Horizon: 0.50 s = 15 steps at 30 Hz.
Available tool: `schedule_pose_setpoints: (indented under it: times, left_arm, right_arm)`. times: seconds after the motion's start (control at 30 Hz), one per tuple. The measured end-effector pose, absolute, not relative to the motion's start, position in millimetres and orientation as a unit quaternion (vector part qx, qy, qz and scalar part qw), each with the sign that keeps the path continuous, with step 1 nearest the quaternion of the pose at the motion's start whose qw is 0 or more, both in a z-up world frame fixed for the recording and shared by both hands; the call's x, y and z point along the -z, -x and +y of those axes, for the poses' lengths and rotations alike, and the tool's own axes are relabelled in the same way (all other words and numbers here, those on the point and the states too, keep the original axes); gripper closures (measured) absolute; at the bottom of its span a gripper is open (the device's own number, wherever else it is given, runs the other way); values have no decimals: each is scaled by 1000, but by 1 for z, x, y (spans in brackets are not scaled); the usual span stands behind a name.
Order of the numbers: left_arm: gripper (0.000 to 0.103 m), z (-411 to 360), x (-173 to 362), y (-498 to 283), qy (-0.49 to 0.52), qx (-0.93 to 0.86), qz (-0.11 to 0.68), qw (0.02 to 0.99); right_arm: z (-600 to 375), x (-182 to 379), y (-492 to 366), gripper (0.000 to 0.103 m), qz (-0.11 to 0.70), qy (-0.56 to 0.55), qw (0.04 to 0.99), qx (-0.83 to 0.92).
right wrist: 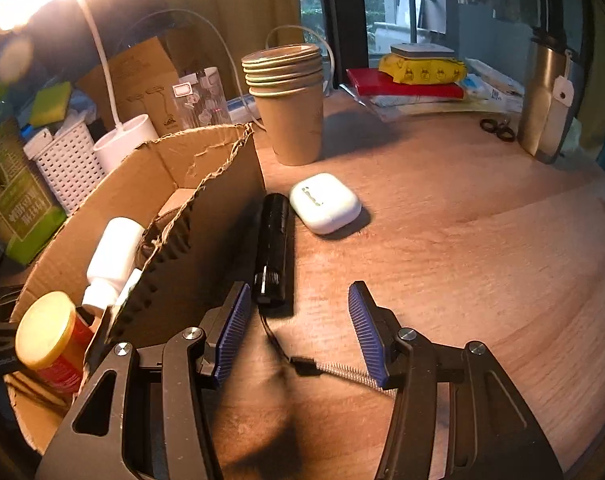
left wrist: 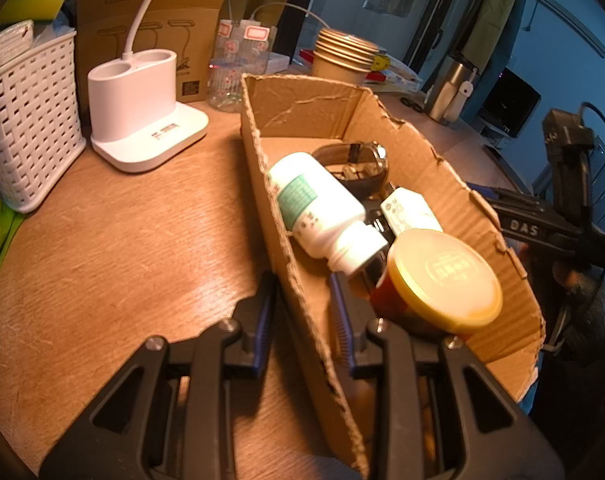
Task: Organize rigid objects
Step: 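Move the right tool to the black flashlight and close on it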
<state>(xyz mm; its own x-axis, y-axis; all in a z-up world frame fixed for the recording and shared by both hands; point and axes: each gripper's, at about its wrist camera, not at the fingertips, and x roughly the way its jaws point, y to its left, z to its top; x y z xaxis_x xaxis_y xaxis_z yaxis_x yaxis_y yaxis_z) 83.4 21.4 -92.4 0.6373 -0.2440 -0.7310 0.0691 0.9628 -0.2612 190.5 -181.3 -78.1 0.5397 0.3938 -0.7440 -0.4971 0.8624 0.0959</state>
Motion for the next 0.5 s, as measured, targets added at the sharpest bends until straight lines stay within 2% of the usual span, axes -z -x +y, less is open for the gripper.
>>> schedule_pose_setpoints:
  times: [0.13, 0.23, 0.5]
  left_arm:
    - [74, 21, 92, -83, 105, 87, 417, 899]
    - [74, 21, 92, -83, 105, 87, 417, 899]
    - [74, 21, 92, -83, 105, 87, 417, 899]
  right_arm:
    - [-172, 79, -197, 49, 406, 73, 872, -264]
    - [-165, 81, -203, 57, 408, 83, 869, -268]
    - [-159, 93, -215, 64, 429, 84, 855, -280]
